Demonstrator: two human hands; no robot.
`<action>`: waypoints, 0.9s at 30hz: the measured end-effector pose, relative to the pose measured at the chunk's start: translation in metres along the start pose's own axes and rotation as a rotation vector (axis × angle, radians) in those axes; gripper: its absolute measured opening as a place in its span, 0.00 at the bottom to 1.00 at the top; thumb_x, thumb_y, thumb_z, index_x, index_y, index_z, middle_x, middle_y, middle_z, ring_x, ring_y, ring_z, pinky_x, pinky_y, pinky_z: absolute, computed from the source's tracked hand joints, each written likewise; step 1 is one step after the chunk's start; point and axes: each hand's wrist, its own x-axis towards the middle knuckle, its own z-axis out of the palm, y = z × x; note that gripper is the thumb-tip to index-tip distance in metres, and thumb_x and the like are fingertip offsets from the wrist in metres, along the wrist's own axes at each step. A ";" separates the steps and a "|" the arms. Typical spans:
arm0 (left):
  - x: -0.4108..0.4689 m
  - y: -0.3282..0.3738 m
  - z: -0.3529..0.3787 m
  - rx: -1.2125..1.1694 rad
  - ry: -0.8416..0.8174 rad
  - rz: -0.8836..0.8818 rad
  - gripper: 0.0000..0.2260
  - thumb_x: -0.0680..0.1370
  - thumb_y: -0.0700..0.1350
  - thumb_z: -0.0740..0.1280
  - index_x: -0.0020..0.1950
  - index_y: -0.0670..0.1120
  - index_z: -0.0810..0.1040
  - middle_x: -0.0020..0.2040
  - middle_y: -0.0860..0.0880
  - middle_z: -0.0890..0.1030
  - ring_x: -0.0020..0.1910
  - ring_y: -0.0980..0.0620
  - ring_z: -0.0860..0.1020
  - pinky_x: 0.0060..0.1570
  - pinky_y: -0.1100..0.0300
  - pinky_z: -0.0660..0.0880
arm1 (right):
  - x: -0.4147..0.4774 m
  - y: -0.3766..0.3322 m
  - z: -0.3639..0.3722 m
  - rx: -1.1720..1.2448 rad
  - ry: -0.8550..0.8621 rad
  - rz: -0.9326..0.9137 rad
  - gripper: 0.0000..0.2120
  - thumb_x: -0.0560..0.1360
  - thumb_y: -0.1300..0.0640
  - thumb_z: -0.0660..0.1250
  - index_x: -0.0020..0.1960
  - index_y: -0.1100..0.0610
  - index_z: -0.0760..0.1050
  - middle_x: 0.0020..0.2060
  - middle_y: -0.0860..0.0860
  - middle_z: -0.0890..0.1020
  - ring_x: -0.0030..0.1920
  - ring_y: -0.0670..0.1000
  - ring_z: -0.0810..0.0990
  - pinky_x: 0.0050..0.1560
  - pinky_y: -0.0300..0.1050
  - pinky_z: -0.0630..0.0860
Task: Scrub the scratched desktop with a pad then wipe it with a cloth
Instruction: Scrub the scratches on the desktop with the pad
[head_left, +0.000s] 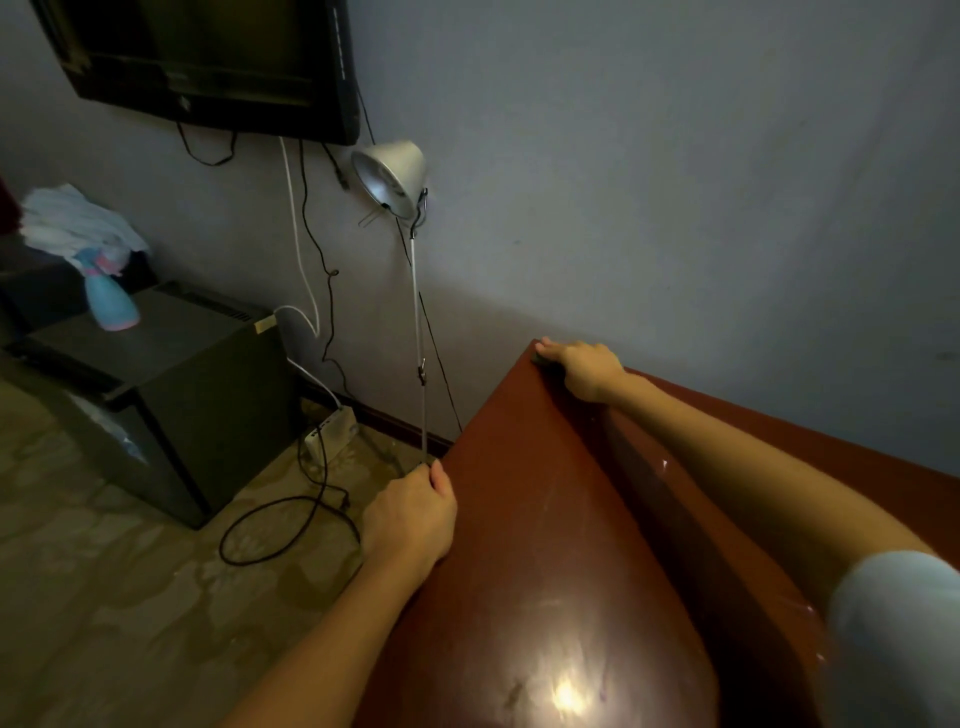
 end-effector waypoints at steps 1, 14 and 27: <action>0.000 0.000 0.000 0.001 0.000 0.005 0.21 0.83 0.53 0.46 0.49 0.47 0.77 0.43 0.47 0.81 0.42 0.47 0.79 0.42 0.55 0.74 | -0.001 0.004 -0.003 -0.008 -0.013 0.053 0.31 0.76 0.70 0.54 0.75 0.48 0.61 0.76 0.47 0.58 0.72 0.54 0.66 0.64 0.51 0.69; -0.001 0.000 0.000 -0.019 0.024 0.033 0.21 0.83 0.52 0.47 0.50 0.47 0.78 0.41 0.48 0.80 0.40 0.48 0.79 0.42 0.54 0.76 | 0.019 -0.009 0.000 0.041 -0.016 -0.013 0.33 0.75 0.71 0.54 0.77 0.50 0.55 0.77 0.47 0.54 0.75 0.52 0.60 0.64 0.52 0.66; -0.001 -0.001 -0.001 -0.014 0.027 0.036 0.22 0.83 0.53 0.46 0.48 0.46 0.77 0.41 0.47 0.80 0.40 0.47 0.78 0.40 0.55 0.73 | -0.016 -0.035 0.006 -0.019 0.024 -0.100 0.33 0.75 0.71 0.56 0.77 0.51 0.57 0.77 0.48 0.56 0.75 0.52 0.60 0.65 0.55 0.64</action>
